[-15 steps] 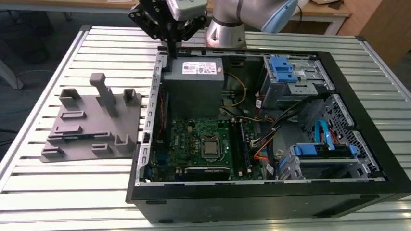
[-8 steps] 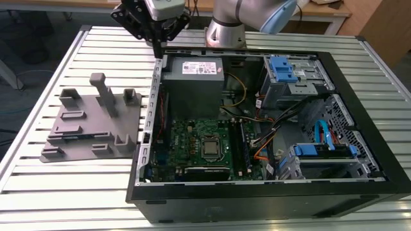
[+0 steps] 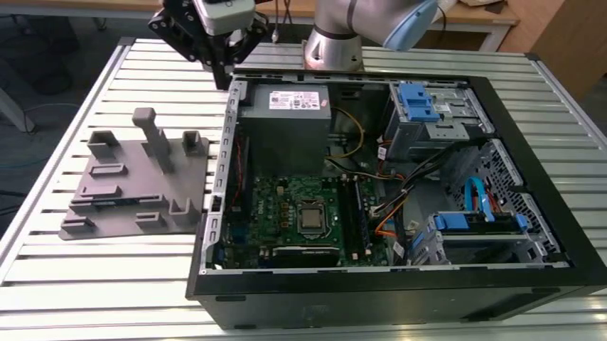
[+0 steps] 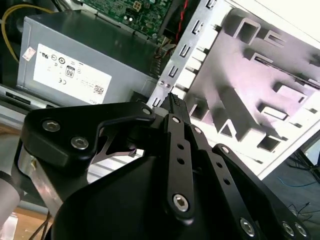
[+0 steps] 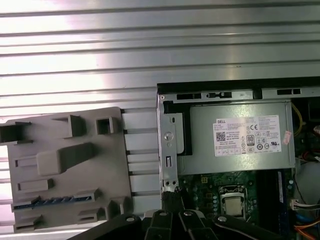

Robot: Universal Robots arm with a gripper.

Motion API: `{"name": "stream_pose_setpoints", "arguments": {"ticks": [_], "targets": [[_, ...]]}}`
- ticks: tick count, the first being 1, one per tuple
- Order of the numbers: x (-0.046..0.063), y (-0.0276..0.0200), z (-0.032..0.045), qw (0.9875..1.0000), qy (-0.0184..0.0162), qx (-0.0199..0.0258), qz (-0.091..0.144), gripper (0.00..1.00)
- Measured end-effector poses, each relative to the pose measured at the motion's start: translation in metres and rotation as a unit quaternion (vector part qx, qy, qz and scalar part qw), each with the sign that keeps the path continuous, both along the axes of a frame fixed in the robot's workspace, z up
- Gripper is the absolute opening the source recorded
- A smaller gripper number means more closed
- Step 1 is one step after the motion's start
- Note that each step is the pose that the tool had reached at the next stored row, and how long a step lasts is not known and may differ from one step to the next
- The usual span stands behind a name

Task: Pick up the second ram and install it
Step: 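Reach for the second ram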

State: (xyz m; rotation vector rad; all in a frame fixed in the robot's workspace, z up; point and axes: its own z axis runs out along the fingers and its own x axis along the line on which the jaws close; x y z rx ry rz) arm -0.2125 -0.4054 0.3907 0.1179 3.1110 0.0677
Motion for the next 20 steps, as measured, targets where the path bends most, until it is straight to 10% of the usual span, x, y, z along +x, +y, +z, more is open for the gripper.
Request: {"name": "stream_pose_setpoints", "arguments": {"ticks": [20], "targets": [[-0.048,-0.0024,-0.0042,1.0000,0.0000,0.0000,0.000,0.07]]}}
